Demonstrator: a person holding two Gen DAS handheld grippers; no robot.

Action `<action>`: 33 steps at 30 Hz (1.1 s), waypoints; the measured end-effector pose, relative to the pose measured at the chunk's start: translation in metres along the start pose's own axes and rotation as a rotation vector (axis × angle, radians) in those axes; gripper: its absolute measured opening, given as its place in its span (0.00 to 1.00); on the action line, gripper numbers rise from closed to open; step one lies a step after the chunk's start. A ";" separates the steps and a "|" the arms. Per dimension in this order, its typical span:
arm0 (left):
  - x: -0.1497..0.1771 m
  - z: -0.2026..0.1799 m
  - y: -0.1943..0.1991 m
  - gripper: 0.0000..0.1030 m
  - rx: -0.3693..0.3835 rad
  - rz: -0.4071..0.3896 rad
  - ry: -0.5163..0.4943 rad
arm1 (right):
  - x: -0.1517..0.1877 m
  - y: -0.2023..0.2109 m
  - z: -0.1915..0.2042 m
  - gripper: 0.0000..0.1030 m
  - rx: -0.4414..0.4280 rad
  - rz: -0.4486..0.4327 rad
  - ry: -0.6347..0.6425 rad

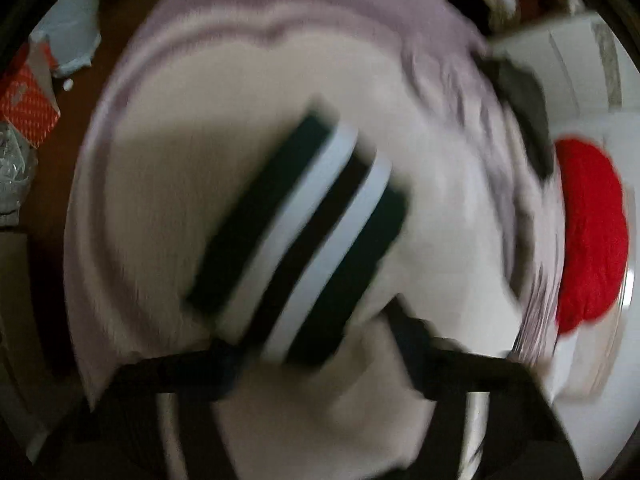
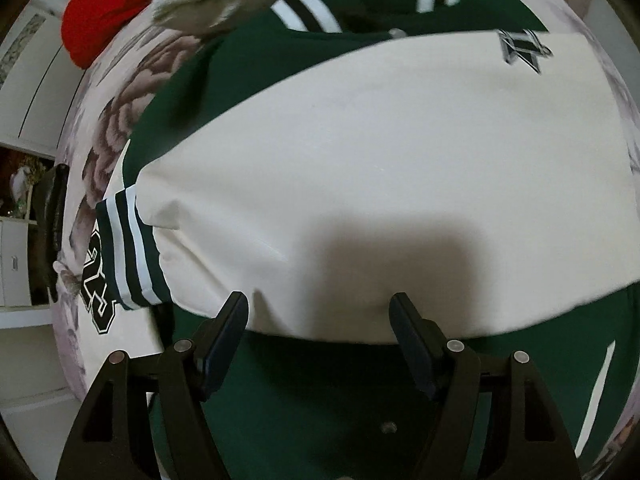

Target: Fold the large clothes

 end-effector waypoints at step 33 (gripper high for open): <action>-0.103 -0.106 -0.096 0.60 0.363 0.163 -0.029 | -0.050 0.005 0.021 0.80 0.458 -0.115 0.148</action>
Point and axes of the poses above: each gripper's, at about its wrist camera, not at the fingertips, and y roughly against the way its jaws point, z to its left, x to its underside, the point moved 3 cm from there along -y, roughly the way its jaws point, and after that the axes turned 6 degrees about -z, right-handed, at the moved point
